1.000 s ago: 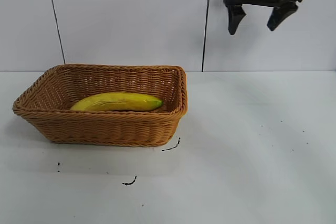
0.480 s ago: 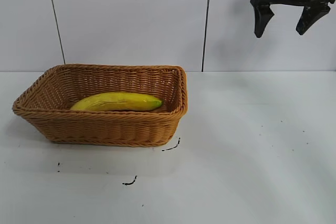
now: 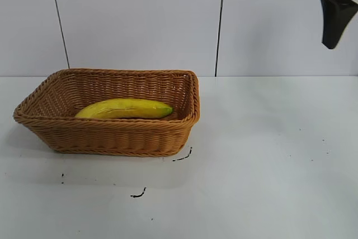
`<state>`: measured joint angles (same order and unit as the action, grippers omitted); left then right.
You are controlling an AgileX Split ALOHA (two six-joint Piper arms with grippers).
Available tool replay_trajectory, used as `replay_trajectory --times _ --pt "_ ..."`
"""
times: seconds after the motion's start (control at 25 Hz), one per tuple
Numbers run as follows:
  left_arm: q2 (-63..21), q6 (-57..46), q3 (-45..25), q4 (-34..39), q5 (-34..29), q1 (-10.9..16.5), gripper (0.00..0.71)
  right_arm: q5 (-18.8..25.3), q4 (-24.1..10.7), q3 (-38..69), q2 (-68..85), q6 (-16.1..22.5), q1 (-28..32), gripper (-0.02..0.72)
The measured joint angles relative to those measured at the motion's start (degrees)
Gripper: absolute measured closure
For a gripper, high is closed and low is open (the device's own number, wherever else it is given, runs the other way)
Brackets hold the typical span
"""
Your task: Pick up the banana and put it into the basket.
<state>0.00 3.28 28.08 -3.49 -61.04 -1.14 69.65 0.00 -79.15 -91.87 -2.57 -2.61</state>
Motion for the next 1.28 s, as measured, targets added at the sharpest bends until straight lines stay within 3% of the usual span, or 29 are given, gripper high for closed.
replay_trajectory --times 0.4,0.76,1.28 --pt "0.0 0.0 0.0 0.0 0.0 0.0 0.015 -0.37 0.83 27.29 28.17 -0.05 0.0 0.014" --pt "0.0 0.0 0.0 0.0 0.0 0.0 0.015 -10.63 0.83 48.4 55.51 -0.11 0.0 0.014" --pt "0.0 0.0 0.0 0.0 0.0 0.0 0.015 -11.24 1.15 50.45 81.72 -0.11 0.0 0.014"
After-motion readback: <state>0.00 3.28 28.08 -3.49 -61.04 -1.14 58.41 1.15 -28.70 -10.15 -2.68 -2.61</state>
